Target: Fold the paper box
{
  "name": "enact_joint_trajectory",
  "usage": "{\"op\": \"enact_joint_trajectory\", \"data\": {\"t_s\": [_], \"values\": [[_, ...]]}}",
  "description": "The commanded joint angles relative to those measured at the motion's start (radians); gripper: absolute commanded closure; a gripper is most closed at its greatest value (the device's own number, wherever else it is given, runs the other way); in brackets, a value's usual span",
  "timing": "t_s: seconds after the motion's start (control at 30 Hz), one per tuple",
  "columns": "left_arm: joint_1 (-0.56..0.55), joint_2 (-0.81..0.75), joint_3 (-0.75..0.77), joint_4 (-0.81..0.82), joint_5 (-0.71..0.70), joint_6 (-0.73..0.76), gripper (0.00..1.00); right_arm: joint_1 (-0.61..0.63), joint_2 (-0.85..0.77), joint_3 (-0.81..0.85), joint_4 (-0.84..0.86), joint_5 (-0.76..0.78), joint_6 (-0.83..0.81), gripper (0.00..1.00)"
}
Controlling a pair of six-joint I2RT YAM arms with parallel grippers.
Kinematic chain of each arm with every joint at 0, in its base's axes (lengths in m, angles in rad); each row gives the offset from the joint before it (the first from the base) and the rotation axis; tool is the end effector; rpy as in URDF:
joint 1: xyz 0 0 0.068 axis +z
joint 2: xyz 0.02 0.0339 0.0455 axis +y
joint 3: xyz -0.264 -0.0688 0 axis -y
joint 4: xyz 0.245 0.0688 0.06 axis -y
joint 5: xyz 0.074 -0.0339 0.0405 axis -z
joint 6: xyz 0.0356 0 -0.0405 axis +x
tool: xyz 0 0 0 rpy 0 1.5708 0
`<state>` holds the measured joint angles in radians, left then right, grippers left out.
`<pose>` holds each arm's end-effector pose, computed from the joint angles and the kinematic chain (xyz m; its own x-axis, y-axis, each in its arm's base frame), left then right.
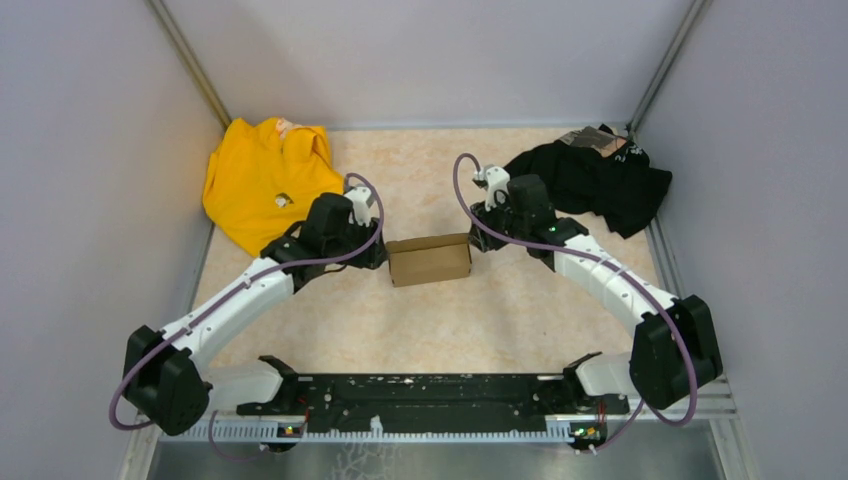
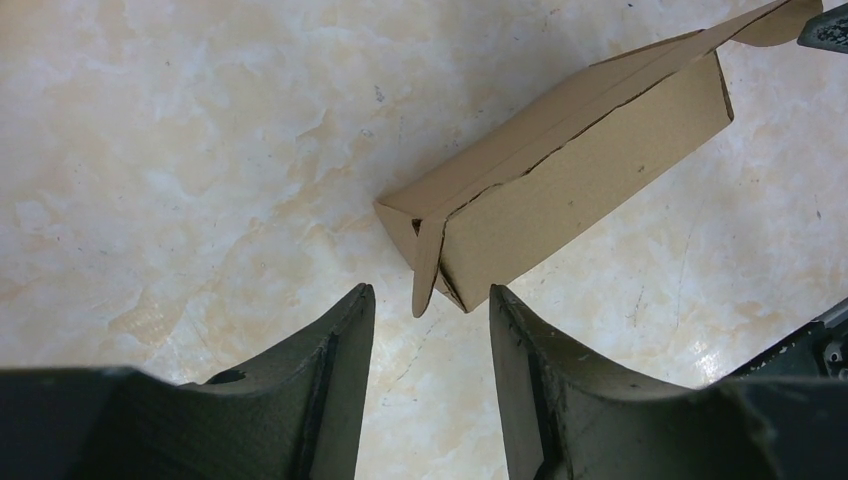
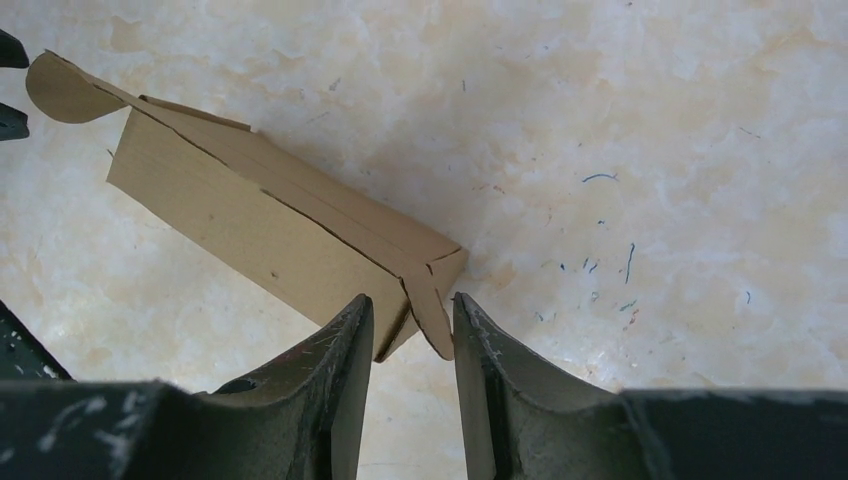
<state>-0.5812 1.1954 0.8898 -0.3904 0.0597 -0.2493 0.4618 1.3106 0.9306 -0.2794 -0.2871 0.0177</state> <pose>0.2153 -0.1440 0.2724 -0.6640 0.1415 -0.7342 0.4360 0.8710 -0.2264 0.2527 0.1370 0.2672 -0.5595 -0.2595 -0.7872 -0.6179 0.7636 0.1874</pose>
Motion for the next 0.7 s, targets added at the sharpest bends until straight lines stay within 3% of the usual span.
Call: {"op": "enact_joint_trajectory", "data": {"t_s": [0.0, 0.67], "values": [[-0.006, 0.014, 0.037, 0.000, -0.002, 0.009, 0.48, 0.012, 0.005, 0.055, 0.026, 0.016, -0.013, 0.66], [-0.028, 0.066, 0.062, 0.013, -0.009, 0.003, 0.54, 0.021, 0.018, 0.054, 0.012, 0.043, -0.013, 0.78]]}}
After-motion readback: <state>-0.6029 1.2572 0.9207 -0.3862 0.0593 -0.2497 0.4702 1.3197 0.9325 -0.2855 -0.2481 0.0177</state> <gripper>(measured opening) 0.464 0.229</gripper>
